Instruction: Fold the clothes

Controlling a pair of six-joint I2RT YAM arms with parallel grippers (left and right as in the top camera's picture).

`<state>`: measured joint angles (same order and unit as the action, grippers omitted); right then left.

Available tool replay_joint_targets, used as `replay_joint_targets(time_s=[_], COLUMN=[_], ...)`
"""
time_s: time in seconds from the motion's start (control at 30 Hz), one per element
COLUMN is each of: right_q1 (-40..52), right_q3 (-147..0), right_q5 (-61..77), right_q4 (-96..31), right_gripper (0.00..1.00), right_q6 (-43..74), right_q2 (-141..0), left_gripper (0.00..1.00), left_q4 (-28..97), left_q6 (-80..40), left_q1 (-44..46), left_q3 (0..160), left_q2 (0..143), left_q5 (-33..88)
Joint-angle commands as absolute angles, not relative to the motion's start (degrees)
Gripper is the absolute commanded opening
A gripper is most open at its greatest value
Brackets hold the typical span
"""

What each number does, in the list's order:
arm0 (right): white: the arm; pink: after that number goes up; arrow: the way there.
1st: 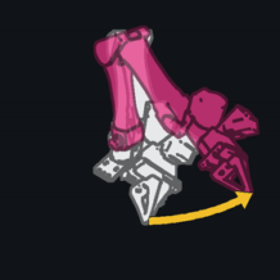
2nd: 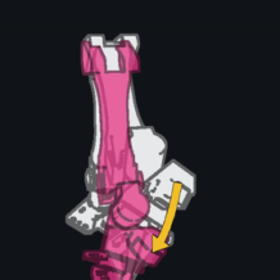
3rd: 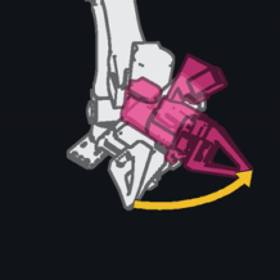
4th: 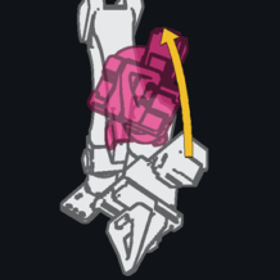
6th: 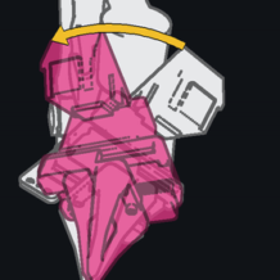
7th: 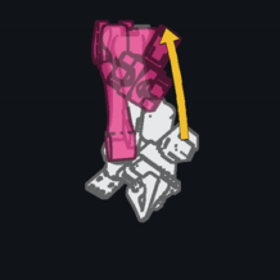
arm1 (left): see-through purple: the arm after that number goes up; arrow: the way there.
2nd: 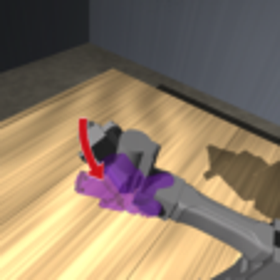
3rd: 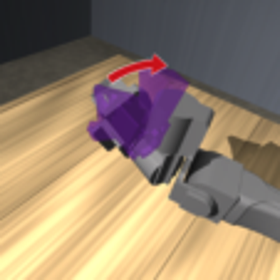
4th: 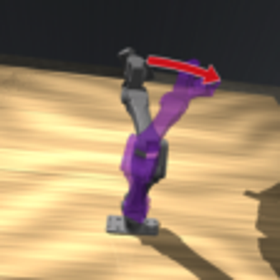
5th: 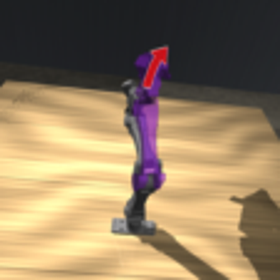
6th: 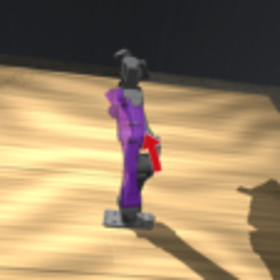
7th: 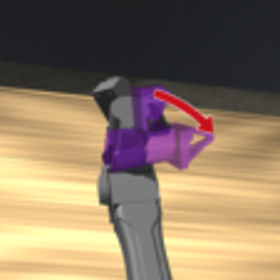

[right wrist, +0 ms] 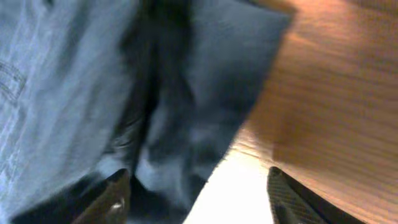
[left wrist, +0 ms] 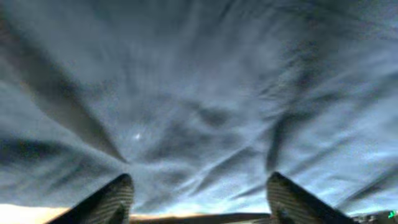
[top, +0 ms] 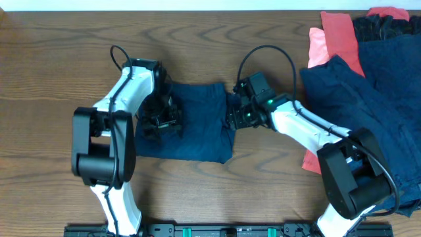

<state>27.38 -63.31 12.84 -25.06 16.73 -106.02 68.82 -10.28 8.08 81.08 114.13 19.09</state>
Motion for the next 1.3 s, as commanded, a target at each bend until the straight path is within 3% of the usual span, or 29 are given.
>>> replay_joint_targets(time_s=[0.0,0.03,0.2,0.33,0.7,0.73,0.77,0.87,1.07,1.27], right_q1=[27.1,27.1,27.0,27.0,27.0,27.0,27.0,26.9,26.6,24.6], right_q3=[-66.1,-66.7,-69.3,-69.6,-69.6,-69.6,-69.6,-69.6,-69.6,-69.6], right_q5=[13.0,13.0,10.2,9.4,8.8,8.8,8.8,8.8,7.3,0.8], right_q4=[-27.7,-28.8,-34.6,-37.6,-44.0,-44.2,-44.2,-44.6,-46.5,-49.7], right_gripper=[0.79,0.82,0.95,0.99,0.99,0.99,0.99,0.95,0.82,0.83], right_q6=[15.2,14.7,13.2,13.2,13.2,13.2,13.2,13.2,13.2,15.7], right_q2=[-105.2,-104.4,-99.0,-94.1,-89.5,-89.5,-89.5,-89.5,-89.5,-89.4], left_gripper=[0.94,0.98,0.98,0.98,0.98,0.91,0.75,0.09,0.06,0.06], left_q4=[64.9,63.2,55.8,52.8,53.5,53.7,53.7,53.4,52.9,51.9], left_q6=[-10.3,-10.4,-11.7,-11.0,-4.9,-4.8,-4.7,-4.7,-8.0,-17.9], left_q1=[6.3,5.8,2.3,0.1,0.9,1.2,1.4,1.2,-3.5,-14.9], left_q3=[81.5,81.5,81.5,81.5,81.4,81.4,81.4,81.6,85.5,93.9], left_q2=[108.3,107.6,108.2,111.4,120.0,120.1,120.1,119.9,118.2,116.2], left_q5=[17.1,15.4,9.5,10.2,24.5,24.4,24.4,24.4,23.2,22.5])
